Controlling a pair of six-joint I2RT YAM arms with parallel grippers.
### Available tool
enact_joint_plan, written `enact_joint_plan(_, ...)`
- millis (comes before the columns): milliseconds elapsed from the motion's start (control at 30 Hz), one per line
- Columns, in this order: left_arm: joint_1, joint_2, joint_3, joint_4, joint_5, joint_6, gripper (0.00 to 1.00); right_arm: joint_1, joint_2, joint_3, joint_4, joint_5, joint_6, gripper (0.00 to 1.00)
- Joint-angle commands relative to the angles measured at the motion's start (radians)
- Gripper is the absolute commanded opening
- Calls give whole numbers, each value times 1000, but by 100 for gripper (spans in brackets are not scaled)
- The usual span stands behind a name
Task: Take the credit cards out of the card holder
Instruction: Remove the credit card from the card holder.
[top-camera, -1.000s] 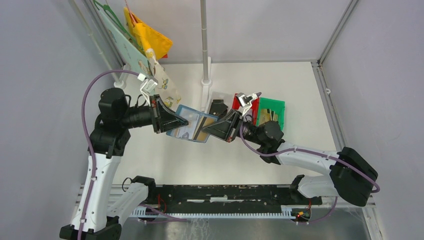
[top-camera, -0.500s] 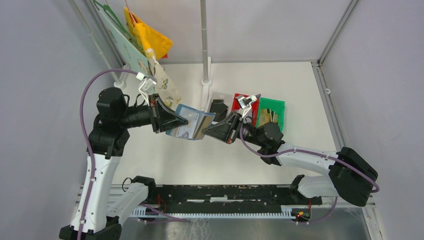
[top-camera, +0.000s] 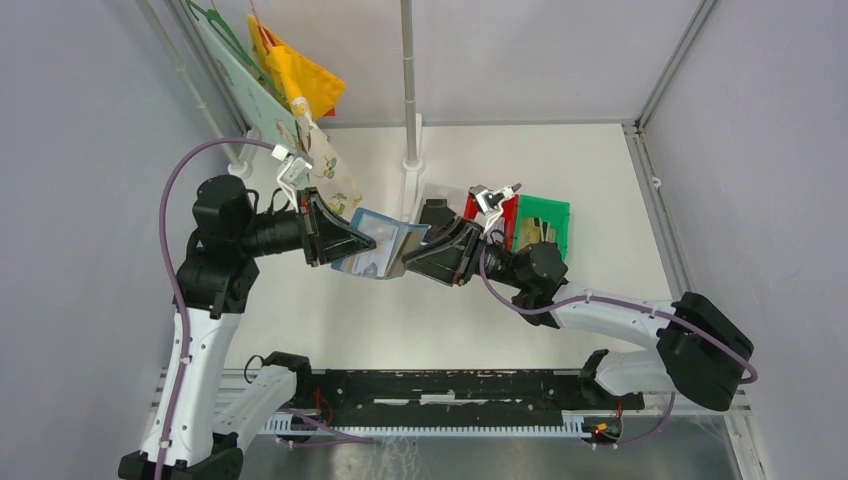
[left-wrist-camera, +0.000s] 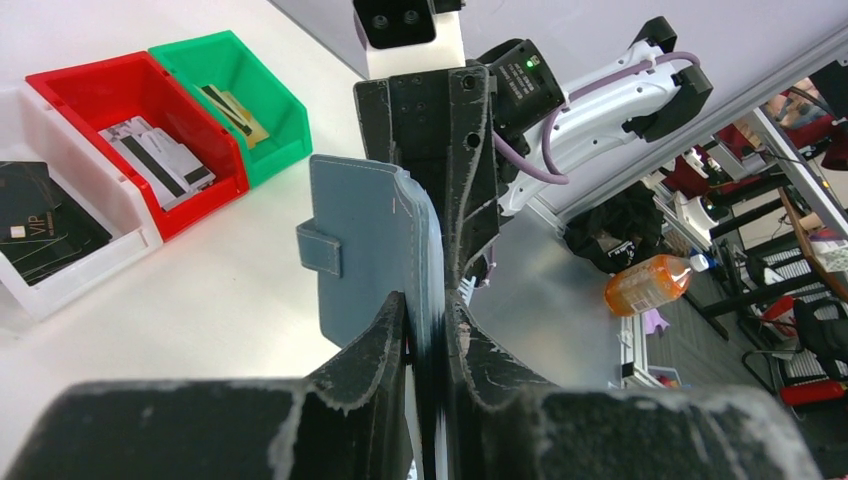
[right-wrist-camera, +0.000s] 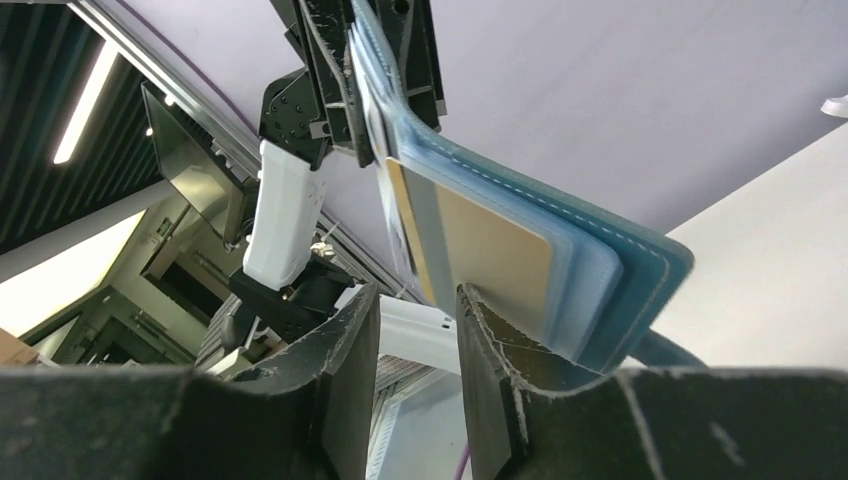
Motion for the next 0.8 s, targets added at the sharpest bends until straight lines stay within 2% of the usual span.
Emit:
enact_joint_plan(0,-5,-5,26,38,-1,3,2,8,1,51,95,-47,15,40)
enact_joint_plan(200,-5,5,24,9,-19,38,2,15,-10,70,51,-59,6,43)
enact_joint_plan(400,-5,1,25,9,-27,38,2,46,46,129,3,-66,-9,52)
enact_joint_plan(567,-4,2,32,9,-34,35,2,68,55,181,-204,-28,-85,53)
enact_joint_plan(767,-5,8,46,13,-16,21,2,74,66,169,-237,5,-76,53)
